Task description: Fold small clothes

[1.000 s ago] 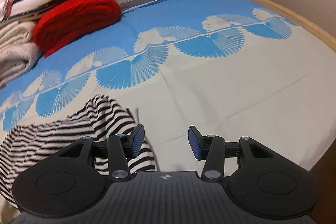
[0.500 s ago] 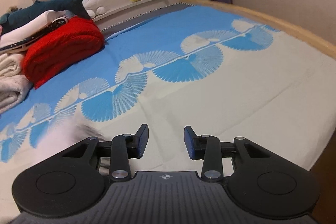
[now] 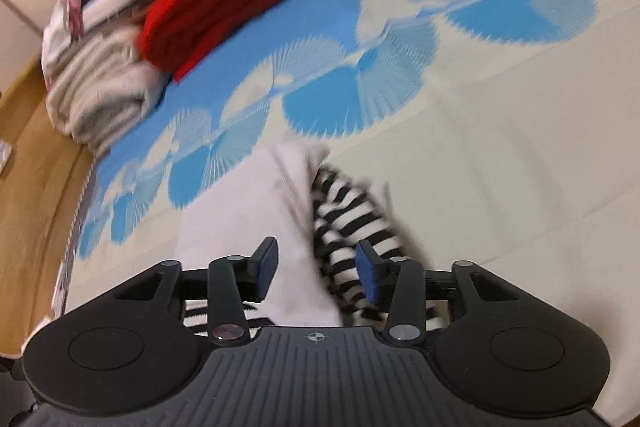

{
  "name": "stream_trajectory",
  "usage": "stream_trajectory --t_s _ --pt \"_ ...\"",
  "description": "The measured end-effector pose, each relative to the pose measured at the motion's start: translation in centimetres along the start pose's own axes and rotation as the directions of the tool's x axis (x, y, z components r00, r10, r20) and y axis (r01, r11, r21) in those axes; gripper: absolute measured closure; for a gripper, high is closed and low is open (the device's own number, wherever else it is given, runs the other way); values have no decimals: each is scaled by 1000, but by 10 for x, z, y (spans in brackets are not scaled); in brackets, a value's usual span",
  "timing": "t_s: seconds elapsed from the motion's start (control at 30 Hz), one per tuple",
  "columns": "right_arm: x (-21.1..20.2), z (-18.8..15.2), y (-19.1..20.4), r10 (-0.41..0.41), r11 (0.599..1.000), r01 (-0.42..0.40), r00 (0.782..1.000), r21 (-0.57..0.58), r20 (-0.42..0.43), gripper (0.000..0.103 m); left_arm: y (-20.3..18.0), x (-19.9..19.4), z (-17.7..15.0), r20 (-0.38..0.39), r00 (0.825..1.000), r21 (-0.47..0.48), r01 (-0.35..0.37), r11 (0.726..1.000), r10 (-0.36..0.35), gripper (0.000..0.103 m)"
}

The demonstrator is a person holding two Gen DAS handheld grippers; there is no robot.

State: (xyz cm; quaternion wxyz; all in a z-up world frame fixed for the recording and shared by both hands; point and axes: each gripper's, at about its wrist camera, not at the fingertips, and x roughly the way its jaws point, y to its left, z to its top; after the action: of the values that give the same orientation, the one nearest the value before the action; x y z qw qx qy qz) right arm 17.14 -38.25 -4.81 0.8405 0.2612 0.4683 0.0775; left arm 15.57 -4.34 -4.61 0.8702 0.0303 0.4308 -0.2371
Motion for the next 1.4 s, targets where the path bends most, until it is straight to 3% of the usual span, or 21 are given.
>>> stream_trajectory --t_s 0.1,0.17,0.3,0.43,0.53,0.63,0.67,0.73,0.83,0.93,1.03,1.13,1.23,1.3,1.4 --pt "22 0 7 -21 1000 21 998 -5 -51 55 17 9 5 -41 999 -188 -24 982 17 43" --pt "33 -2 11 -22 1000 21 997 -10 -70 55 24 12 12 -6 1000 -276 25 961 -27 29" --pt "45 -2 20 7 999 -9 998 -36 -58 57 33 30 13 -61 998 -293 -1 956 -18 26" --pt "42 -3 27 65 994 -67 997 -90 -28 92 44 39 15 -82 993 -377 44 925 -80 25" --pt "33 -2 23 93 990 -91 996 -111 11 96 43 44 18 -75 994 -364 52 930 -85 23" --pt "-5 6 7 165 986 -161 973 -35 160 97 36 45 20 -65 988 -357 109 928 -141 19" --pt "-15 7 -1 142 990 -143 974 -6 179 97 31 46 21 -70 983 -340 138 930 -171 19" --pt "-12 4 -15 -6 1000 4 993 12 118 97 19 48 21 -91 978 -272 157 949 -188 19" --pt "8 2 -28 -86 995 85 996 51 22 97 0 54 15 -127 983 -140 117 983 -135 18" --pt "28 4 -22 -134 991 134 991 -6 -6 97 -5 70 5 -209 977 -49 34 998 -43 17" --pt "42 0 -12 -240 968 238 971 -81 -8 103 -1 72 0 -224 974 -51 5 999 -16 17" --pt "42 0 -23 -312 949 311 950 -43 -11 103 4 61 1 -191 980 -83 40 996 -55 18" --pt "22 1 -30 -240 971 239 969 24 53 103 4 50 -1 -174 980 -106 82 991 -100 18" --pt "7 0 -32 -150 988 146 984 49 91 100 3 49 -1 -183 979 -100 77 992 -94 18" --pt "-7 -7 -38 -10 996 3 997 89 73 74 6 51 -2 -196 976 -113 69 991 -90 18"
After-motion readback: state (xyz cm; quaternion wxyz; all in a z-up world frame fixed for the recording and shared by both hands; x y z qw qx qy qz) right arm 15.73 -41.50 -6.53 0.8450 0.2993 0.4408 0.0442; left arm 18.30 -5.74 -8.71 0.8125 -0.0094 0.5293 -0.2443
